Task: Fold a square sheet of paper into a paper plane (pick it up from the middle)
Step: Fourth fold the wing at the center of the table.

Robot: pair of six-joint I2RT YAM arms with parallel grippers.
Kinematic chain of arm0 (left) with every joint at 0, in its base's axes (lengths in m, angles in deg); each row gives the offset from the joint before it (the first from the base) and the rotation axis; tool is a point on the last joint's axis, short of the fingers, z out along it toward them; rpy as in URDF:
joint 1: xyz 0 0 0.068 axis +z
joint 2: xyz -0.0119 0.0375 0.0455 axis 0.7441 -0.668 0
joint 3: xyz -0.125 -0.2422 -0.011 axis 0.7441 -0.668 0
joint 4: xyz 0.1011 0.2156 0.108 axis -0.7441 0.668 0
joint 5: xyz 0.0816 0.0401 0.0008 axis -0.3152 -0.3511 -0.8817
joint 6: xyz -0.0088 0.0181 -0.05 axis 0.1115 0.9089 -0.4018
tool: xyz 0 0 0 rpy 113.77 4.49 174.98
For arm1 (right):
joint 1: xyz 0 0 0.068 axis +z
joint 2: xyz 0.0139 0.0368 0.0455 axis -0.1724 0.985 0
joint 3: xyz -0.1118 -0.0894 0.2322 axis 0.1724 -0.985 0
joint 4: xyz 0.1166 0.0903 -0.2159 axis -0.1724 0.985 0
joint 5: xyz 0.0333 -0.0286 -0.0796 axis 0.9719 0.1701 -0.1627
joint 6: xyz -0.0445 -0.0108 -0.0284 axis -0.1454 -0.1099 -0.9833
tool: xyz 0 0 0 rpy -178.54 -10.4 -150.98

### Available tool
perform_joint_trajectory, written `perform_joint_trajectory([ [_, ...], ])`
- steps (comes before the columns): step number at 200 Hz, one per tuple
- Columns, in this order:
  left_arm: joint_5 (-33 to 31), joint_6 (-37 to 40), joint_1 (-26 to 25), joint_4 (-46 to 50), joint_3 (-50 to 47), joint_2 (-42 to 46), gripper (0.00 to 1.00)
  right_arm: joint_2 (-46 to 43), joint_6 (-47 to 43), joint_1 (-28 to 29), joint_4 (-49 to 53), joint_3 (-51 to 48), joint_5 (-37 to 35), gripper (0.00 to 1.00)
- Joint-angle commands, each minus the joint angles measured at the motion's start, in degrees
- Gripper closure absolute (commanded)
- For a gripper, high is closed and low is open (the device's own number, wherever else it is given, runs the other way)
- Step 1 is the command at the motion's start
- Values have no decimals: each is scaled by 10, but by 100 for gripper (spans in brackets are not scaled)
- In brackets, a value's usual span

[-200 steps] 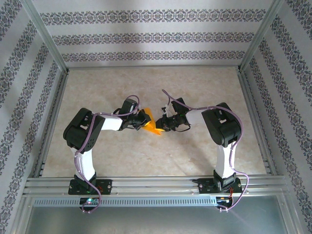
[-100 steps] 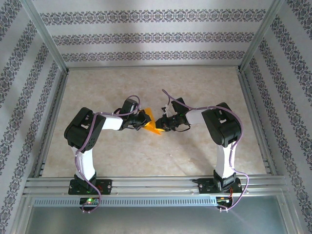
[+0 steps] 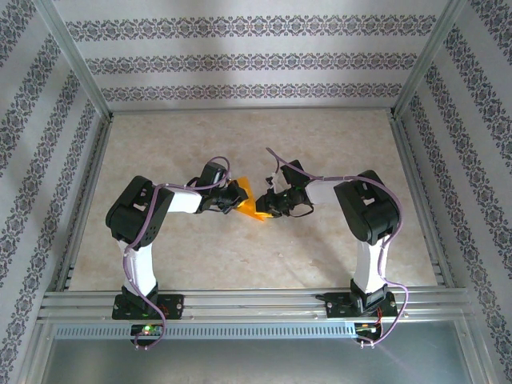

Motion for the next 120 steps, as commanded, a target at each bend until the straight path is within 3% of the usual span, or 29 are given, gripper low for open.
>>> perform_joint_trajectory([
  [1,-5,17,5,36,-3,-25,96,-9,-21,-2,73,6,-20,78],
  [83,-3,17,7,35,-4,-25,96,16,-30,2,92,15,-28,86],
  [120,-3,17,7,37,-3,-26,96,-7,-32,2,86,12,-21,81],
])
